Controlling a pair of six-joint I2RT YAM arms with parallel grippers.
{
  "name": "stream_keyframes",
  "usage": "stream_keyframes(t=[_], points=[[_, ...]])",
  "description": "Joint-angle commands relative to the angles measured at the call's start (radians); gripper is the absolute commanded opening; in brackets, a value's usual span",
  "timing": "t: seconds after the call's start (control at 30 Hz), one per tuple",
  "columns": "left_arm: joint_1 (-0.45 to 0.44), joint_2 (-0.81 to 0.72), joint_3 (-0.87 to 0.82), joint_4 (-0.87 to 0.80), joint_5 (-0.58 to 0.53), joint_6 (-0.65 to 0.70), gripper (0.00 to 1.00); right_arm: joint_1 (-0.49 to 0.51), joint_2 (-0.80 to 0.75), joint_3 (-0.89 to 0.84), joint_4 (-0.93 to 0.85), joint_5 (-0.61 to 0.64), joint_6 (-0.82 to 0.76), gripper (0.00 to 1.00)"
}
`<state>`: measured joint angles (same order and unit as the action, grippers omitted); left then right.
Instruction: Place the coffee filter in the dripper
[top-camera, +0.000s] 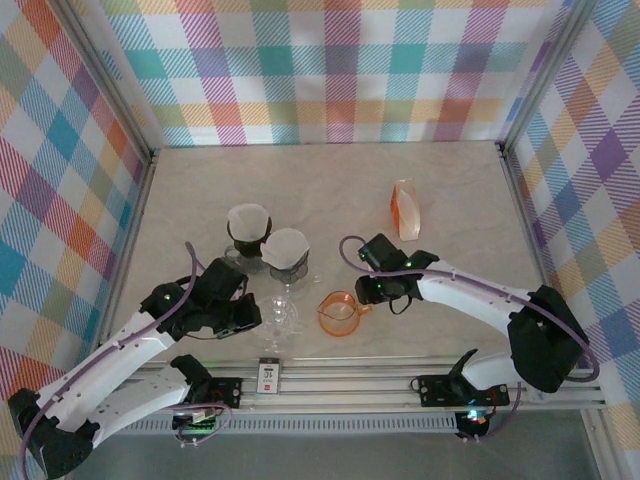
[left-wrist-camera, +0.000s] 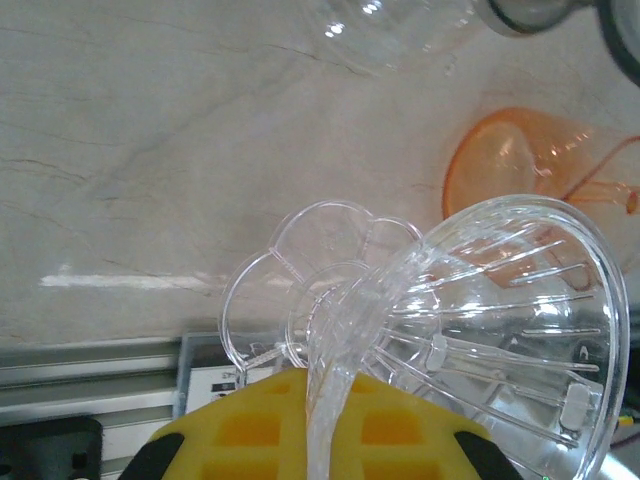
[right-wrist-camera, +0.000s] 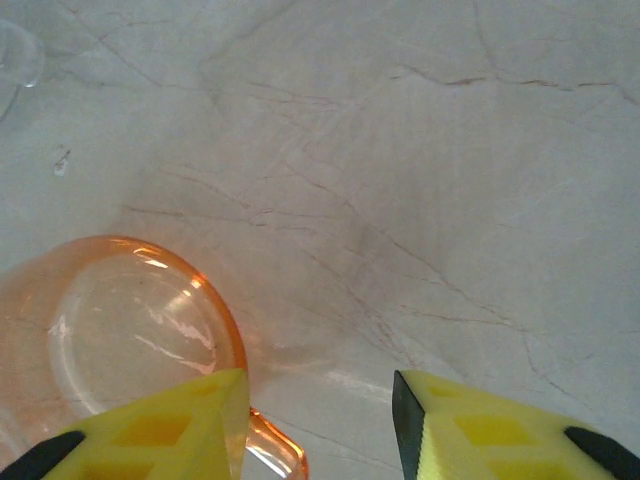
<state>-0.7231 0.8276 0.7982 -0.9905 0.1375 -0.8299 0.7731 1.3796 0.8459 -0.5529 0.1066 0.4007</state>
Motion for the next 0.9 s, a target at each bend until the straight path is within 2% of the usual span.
stream_keyframes(t=[0.0, 0.37, 0.6, 0.87], points=[[-0.041, 0.023, 0.06, 0.037, -0.007, -0.02, 0.0, 0.028, 0.003, -0.004, 0.042, -0.036, 0.003, 0.43], [-0.135, 0.118, 0.135, 0.111, -0.029, -0.028, 0.0, 0.086, -0.017, -0.012, 0.069, -0.033, 0.04, 0.43], [-0.205, 0.193, 0.211, 0.169, -0.062, -0.02, 0.0, -0.011, -0.216, -0.071, 0.005, 0.053, 0.054, 0.5], [-0.223, 0.334, 0.272, 0.279, -0.092, 0.022, 0.0, -0.079, -0.358, -0.089, -0.081, 0.087, 0.041, 0.53]])
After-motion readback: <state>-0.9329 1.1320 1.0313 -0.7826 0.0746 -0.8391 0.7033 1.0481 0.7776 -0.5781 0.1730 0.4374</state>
